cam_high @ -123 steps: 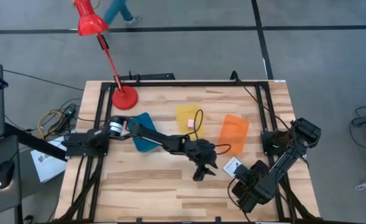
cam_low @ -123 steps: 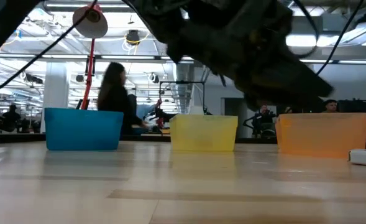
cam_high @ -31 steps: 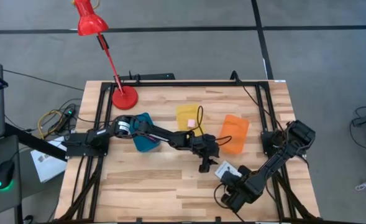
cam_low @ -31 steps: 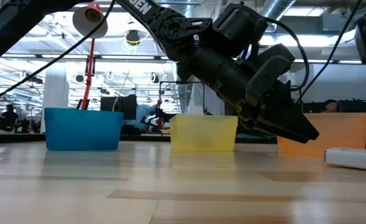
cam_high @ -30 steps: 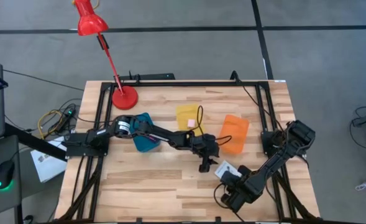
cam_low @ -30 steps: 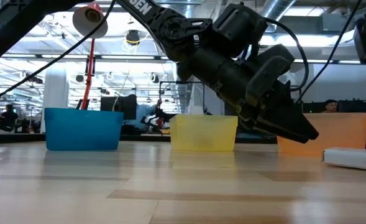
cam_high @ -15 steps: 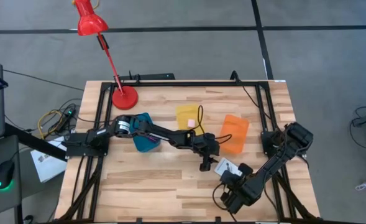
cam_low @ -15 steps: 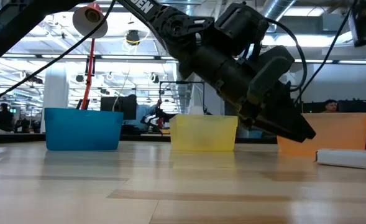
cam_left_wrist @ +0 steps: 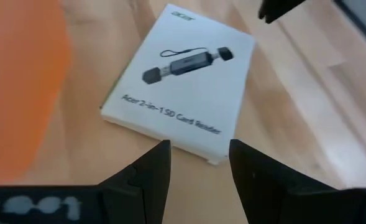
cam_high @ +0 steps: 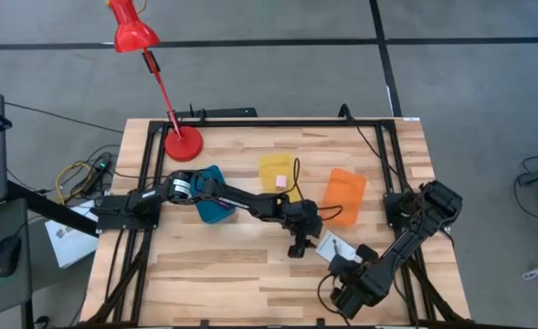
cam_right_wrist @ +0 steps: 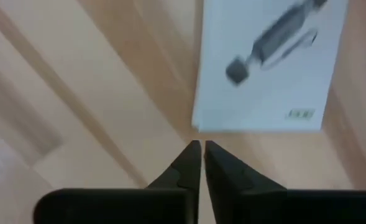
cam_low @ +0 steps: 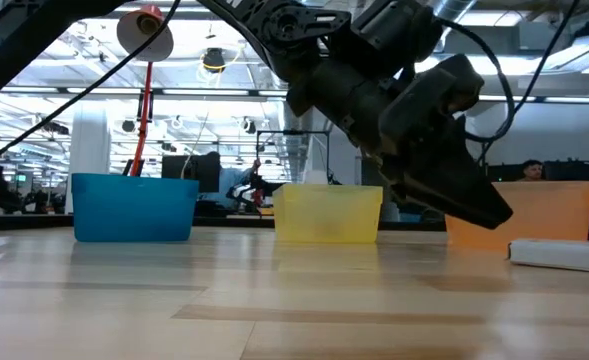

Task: Pick and place items into bin
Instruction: Put the card reader box into the orange bin

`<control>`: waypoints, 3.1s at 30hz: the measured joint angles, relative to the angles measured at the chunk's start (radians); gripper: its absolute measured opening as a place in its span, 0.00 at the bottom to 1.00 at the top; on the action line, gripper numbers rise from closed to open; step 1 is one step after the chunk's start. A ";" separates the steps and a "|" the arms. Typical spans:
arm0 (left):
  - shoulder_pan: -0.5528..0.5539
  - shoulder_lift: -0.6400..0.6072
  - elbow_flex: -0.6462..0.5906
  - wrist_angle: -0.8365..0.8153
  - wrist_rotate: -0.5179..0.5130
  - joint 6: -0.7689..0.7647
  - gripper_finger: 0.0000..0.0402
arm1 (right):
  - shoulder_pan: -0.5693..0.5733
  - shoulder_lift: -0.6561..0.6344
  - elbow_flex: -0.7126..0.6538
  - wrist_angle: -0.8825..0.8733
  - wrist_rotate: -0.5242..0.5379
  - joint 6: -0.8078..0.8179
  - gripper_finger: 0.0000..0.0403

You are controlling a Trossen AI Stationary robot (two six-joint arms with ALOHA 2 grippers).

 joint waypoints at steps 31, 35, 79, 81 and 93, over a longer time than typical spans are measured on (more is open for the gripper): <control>-0.028 0.002 -0.008 -0.016 0.009 -0.005 0.38 | 0.011 0.000 -0.045 -0.086 -0.021 0.095 0.27; -0.035 0.002 -0.008 -0.016 -0.028 -0.006 0.38 | 0.006 0.000 -0.045 -0.075 0.004 0.096 0.27; -0.023 0.079 0.063 0.026 0.070 -0.072 0.38 | -0.023 0.000 -0.122 0.070 0.076 0.063 0.26; -0.023 0.082 0.084 0.004 0.095 -0.073 0.38 | -0.023 0.000 -0.121 0.073 0.074 0.067 0.26; -0.023 0.076 0.196 -0.101 0.119 -0.048 0.38 | -0.010 0.000 -0.121 0.088 0.068 0.099 0.26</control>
